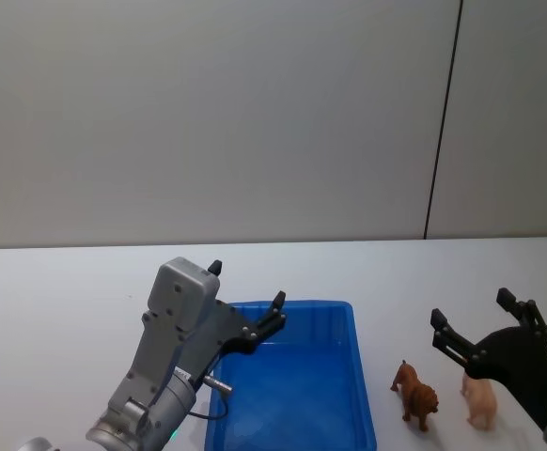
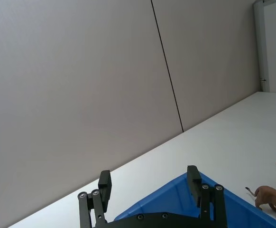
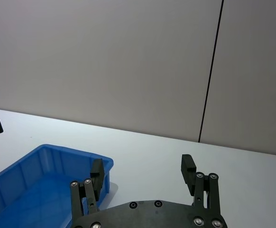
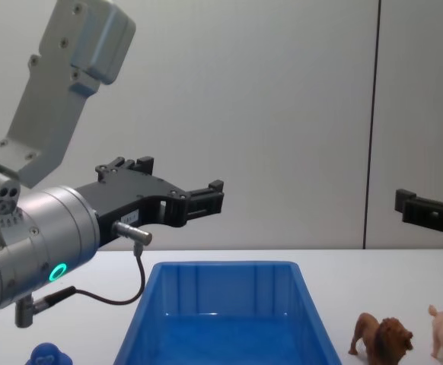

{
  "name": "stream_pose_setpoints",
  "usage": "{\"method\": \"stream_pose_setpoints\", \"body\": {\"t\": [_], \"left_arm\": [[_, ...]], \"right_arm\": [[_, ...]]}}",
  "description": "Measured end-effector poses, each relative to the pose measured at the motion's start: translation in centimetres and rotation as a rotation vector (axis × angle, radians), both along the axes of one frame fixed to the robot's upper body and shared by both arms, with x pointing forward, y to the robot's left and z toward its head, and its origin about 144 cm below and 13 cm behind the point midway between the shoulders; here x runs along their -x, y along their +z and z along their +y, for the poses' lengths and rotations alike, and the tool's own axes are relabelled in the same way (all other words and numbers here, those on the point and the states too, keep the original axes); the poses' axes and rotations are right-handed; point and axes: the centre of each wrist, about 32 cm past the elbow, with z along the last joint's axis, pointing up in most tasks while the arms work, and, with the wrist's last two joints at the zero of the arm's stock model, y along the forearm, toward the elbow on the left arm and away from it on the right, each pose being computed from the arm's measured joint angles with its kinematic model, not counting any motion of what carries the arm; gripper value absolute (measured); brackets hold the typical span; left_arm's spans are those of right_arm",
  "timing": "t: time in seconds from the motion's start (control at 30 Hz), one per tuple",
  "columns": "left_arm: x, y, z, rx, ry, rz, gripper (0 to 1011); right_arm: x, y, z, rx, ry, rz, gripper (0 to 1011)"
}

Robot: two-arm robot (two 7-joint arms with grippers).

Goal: Pick up the two dolls from the table and place them into the box.

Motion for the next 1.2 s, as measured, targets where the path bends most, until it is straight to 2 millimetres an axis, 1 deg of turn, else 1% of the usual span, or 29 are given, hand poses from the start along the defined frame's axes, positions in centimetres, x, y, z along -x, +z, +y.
{"method": "stream_pose_setpoints", "body": {"t": [0.9,1.2], "left_arm": [[0.00,0.00,0.00,0.000,0.000,0.000,1001],[0.00,0.00,0.00,0.000,0.000,0.000,1001]], "right_arm": [[-0.02,0.00,-0.03,0.000,0.000,0.000,1001],[-0.36,0.01,-0.99,-0.002,-0.004,0.031,1001]]}}
